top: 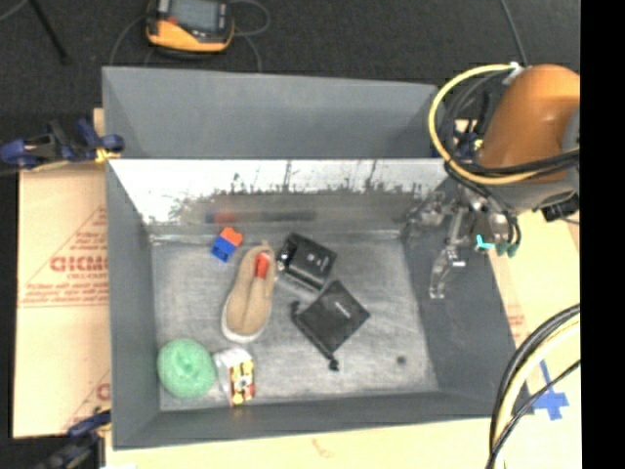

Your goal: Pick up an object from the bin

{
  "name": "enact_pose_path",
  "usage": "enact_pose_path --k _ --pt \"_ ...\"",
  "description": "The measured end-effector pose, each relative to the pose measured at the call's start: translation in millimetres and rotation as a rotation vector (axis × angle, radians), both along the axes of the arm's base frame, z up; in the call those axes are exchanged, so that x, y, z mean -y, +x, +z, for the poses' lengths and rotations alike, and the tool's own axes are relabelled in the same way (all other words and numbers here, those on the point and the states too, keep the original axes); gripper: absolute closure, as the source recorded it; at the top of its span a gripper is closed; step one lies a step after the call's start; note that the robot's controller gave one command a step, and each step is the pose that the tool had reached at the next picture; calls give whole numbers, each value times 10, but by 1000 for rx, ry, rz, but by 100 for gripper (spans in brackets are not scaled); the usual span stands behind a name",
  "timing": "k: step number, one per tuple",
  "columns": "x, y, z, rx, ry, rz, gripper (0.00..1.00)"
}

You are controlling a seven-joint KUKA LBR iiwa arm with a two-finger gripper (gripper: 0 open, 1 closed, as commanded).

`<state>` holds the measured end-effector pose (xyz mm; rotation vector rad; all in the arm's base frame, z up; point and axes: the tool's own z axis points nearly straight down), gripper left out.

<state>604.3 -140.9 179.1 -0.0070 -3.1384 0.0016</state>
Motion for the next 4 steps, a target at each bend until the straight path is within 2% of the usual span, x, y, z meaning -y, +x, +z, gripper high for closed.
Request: enact_pose_path --k 1,2,3,4 --pt "-4 17 48 8 -2 3 0" --pt "-414 -83 -395 12 -3 78 0" --pt "-505 285 -829 12 -1 281 0" --pt "-1137 263 -1043 4 0 132 100"
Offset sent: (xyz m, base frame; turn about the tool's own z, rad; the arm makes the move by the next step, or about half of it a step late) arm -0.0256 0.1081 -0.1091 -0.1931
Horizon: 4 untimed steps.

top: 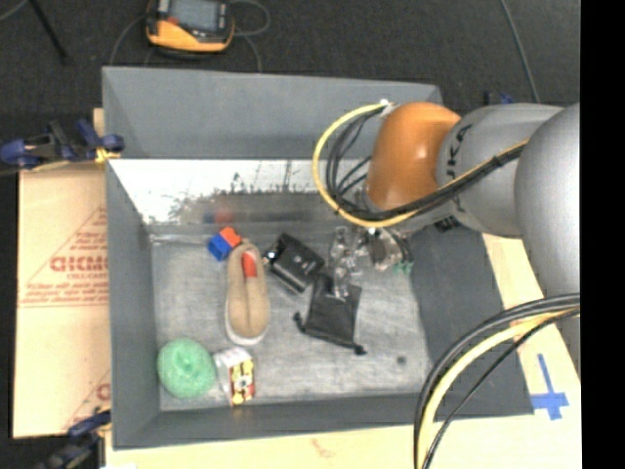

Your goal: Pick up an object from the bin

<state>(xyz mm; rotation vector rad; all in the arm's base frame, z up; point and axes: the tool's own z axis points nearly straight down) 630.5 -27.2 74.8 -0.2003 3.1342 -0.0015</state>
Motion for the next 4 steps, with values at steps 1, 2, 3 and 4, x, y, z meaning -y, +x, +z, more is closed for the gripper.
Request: enact_pose_path --k 1,2,3,4 --pt "1 8 -9 7 -1 2 0" --pt "3 2 0 1 -1 4 100" --pt "-1 8 -9 7 -1 5 0" --pt "1 2 0 1 -1 6 100"
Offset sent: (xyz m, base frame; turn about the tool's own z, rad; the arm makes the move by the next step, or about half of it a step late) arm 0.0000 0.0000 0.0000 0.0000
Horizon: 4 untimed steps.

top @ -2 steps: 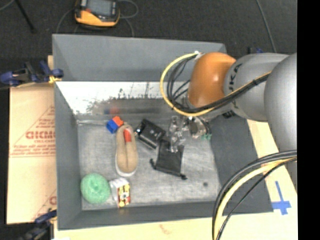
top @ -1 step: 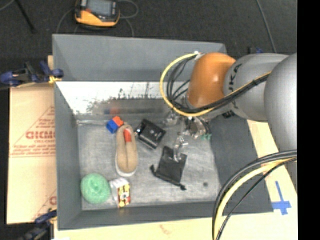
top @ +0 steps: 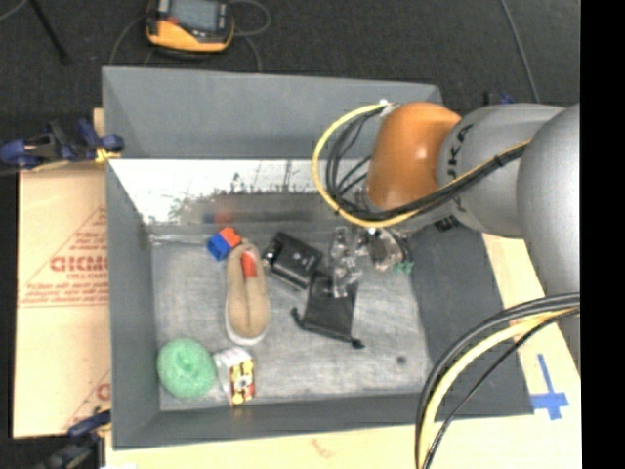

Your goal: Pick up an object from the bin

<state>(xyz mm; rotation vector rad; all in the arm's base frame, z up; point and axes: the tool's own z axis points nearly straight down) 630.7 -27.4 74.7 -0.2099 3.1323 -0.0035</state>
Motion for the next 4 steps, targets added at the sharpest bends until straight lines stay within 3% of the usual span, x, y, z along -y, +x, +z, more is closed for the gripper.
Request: enact_pose_path --k 1,2,3,4 --pt "-2 6 -9 6 0 0 0" --pt "0 0 0 0 0 1 100" --pt "-2 5 -10 5 0 1 0" --pt "-2 6 -10 6 0 1 0"
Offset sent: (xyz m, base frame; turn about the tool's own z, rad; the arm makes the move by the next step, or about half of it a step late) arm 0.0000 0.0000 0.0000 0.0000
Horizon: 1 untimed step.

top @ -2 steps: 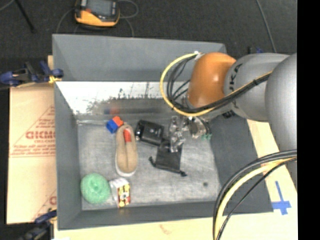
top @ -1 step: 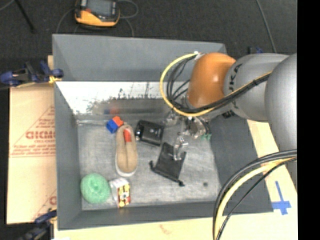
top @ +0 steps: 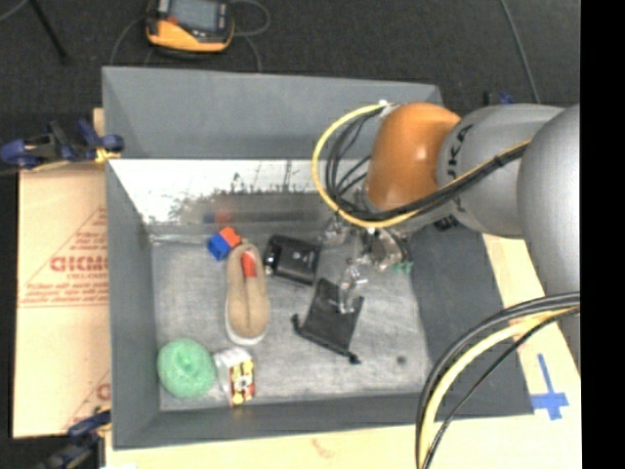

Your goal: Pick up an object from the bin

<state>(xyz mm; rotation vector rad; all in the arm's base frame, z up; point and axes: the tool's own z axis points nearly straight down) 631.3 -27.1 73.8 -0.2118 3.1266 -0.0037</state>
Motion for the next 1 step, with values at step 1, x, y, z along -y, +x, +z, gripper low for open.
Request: enact_pose_path --k 1 --pt "-287 -66 6 -4 3 -242 100"
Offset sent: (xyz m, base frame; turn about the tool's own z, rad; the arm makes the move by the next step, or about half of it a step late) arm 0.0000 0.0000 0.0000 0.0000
